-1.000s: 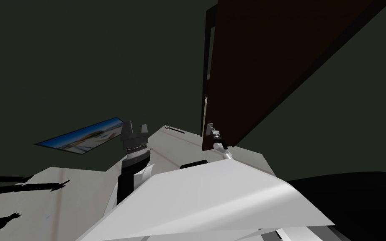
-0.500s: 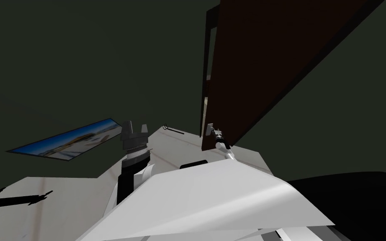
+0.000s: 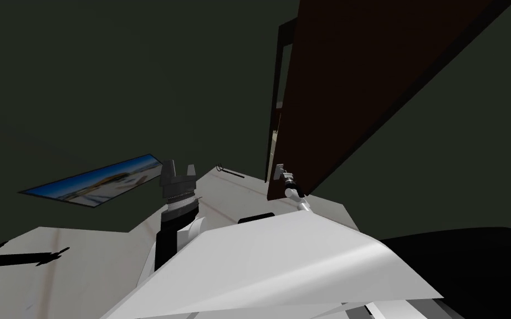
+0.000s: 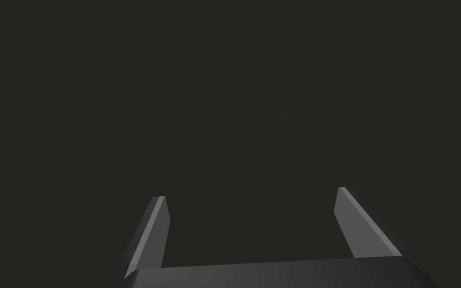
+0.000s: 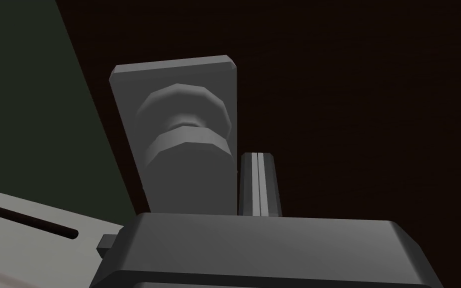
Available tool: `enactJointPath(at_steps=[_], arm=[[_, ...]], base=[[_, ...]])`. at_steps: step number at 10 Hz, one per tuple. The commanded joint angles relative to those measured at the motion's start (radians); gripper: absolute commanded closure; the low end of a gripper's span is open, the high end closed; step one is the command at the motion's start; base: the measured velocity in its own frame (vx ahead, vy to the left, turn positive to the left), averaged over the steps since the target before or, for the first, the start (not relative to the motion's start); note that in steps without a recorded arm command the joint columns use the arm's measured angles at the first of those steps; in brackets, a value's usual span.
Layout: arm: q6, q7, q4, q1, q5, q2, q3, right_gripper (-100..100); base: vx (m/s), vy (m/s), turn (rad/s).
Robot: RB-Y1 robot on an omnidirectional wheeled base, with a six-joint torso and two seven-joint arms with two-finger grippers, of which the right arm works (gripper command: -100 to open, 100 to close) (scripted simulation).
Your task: Pull the door open
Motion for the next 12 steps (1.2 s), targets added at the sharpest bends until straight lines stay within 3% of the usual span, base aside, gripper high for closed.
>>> enactJointPath(at_steps=[1, 2, 8, 12], arm=[[0.000, 0.000, 0.000, 0.000, 0.000, 0.000, 0.000, 100], [-0.005, -0.011, -0.008, 0.004, 0.005, -0.007, 0.025, -100], [-0.021, -0.046, -0.032, 0.015, 0.020, -0.028, 0.103, -100], [-0.024, -0.052, -0.036, 0.017, 0.023, -0.031, 0.117, -100]], base=[[0.000, 0.000, 0.000], [-0.116, -0.029, 0.135], [-0.184, -0.085, 0.130], [-0.081, -0.043, 0.043]])
